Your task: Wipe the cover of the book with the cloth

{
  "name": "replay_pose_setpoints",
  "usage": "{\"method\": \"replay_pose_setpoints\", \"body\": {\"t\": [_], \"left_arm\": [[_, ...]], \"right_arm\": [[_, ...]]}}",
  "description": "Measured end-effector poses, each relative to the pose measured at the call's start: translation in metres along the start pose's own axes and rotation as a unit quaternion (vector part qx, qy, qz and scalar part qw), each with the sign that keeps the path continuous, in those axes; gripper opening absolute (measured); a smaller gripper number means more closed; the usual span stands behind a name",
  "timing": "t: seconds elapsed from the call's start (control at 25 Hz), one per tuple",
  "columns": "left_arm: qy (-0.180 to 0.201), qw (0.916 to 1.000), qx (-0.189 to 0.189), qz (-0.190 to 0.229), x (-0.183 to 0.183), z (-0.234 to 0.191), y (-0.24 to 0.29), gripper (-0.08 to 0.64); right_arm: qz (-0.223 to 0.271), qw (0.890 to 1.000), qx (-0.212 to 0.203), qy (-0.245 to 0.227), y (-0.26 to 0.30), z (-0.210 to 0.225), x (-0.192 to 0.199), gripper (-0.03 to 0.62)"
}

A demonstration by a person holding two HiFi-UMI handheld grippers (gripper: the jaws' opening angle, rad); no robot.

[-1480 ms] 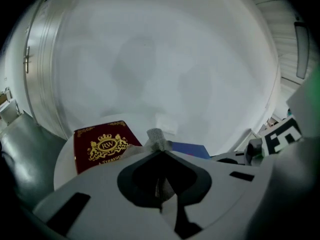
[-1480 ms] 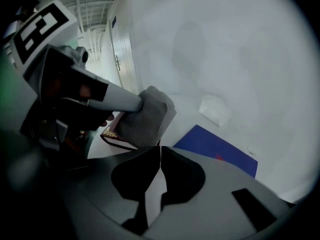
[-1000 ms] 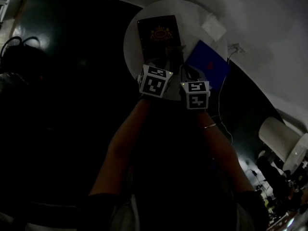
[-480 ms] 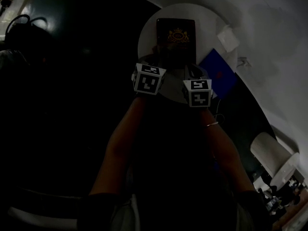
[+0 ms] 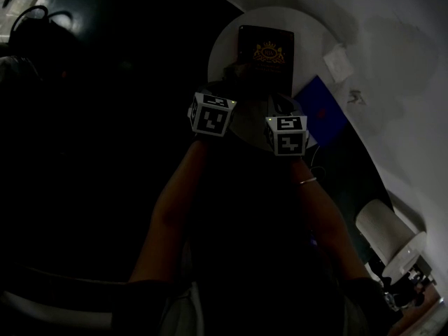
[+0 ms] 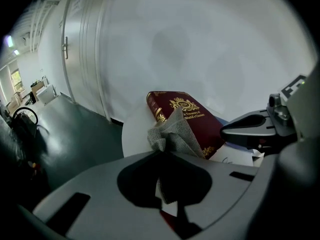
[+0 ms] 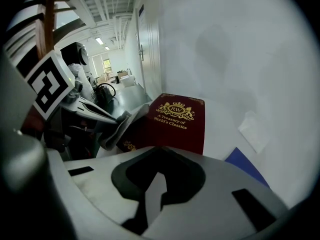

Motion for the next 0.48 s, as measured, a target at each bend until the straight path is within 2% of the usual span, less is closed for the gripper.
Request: {"method": "replay_pose_setpoints", "body": {"t": [0.24,0.48], "left_arm": [[0.007,0.9998,0.003,-0.016,0.007,0.001,0.011,0.023],[0.012,0.9995,-0.014,-0.025,0.011,-0.007,0.016,0.023]], "right_arm": [[-0.005,1.000,0.000,-0.001,0.001,-0.003,0.002,0.029],[-0.002,1.000,0.007,-0.005,0.001,0.000,0.004,0.029]]}}
Point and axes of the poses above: the fingertips, and each gripper's own axes: y forward along the fingers, z to its right, x out of its underside, the point moved 9 cm from there along -y, backward along the fingers, and after that the axes turned 10 degrees about -y, right-handed, at the moved point
